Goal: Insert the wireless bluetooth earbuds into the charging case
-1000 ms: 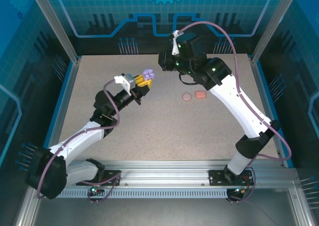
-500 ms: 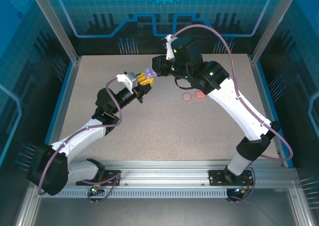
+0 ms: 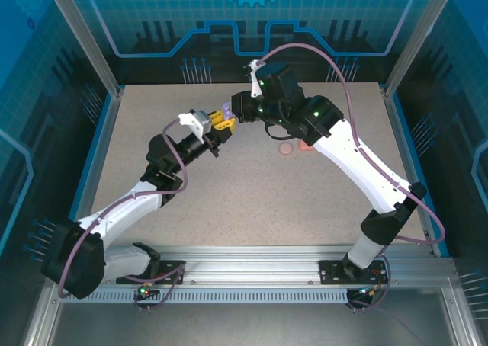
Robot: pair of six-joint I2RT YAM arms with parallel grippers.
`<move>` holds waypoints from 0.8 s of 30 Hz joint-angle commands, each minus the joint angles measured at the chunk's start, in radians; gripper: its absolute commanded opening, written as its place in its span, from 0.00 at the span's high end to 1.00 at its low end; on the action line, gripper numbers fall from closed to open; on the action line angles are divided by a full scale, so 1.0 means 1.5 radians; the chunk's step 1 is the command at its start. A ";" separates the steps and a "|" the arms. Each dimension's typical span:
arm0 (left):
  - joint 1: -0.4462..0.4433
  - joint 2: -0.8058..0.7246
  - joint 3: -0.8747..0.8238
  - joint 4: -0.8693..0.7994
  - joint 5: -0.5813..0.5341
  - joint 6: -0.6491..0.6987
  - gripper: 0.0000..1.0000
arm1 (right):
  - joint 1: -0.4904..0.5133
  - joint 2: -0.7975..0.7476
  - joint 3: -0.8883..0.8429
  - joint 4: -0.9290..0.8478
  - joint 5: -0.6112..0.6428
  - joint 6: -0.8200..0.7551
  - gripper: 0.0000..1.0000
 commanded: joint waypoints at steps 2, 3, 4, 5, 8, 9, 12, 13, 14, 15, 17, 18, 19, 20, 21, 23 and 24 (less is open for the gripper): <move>-0.005 0.001 0.027 0.024 0.014 0.011 1.00 | 0.007 0.002 -0.013 0.002 -0.006 0.006 0.83; -0.005 0.000 0.026 0.024 0.015 0.010 1.00 | 0.006 0.002 -0.013 0.004 -0.005 0.006 0.83; -0.004 0.001 0.027 0.025 0.016 0.010 1.00 | 0.005 0.002 -0.012 0.005 -0.005 0.006 0.83; -0.006 0.002 0.026 0.024 0.017 0.009 1.00 | 0.005 0.002 -0.012 0.006 -0.005 0.006 0.83; -0.007 0.002 0.026 0.023 0.019 0.008 1.00 | 0.001 0.003 -0.009 0.008 -0.006 0.009 0.83; -0.007 0.002 0.027 0.024 0.020 0.009 1.00 | 0.001 0.004 -0.007 0.009 -0.006 0.009 0.83; -0.007 0.002 0.025 0.024 0.015 0.009 1.00 | 0.000 0.007 -0.006 0.009 -0.012 0.010 0.84; -0.007 0.002 0.026 0.026 0.014 0.009 1.00 | 0.000 0.008 -0.006 0.008 -0.012 0.010 0.83; -0.007 0.001 0.026 0.026 0.014 0.008 1.00 | 0.000 0.008 -0.008 0.006 -0.013 0.011 0.84; -0.007 0.001 0.026 0.027 0.012 0.009 1.00 | -0.001 0.009 -0.012 0.007 -0.013 0.010 0.83; -0.007 0.002 0.028 0.027 0.011 0.008 1.00 | 0.000 0.007 -0.020 0.007 -0.014 0.011 0.84; -0.007 0.003 0.028 0.027 0.010 0.009 1.00 | -0.001 0.004 -0.026 0.007 -0.013 0.011 0.84; -0.007 0.003 0.029 0.028 0.007 0.010 1.00 | -0.001 0.002 -0.031 0.009 -0.013 0.012 0.84; -0.007 0.003 0.029 0.028 0.004 0.009 1.00 | -0.001 -0.002 -0.035 0.009 -0.010 0.012 0.84; -0.007 0.003 0.029 0.030 0.000 0.010 1.00 | -0.001 -0.005 -0.041 0.010 -0.009 0.012 0.84; -0.007 0.004 0.028 0.033 -0.004 0.012 1.00 | -0.001 -0.011 -0.050 0.012 -0.006 0.011 0.84; -0.007 0.004 0.029 0.033 -0.006 0.012 1.00 | -0.001 -0.014 -0.052 0.012 -0.005 0.010 0.84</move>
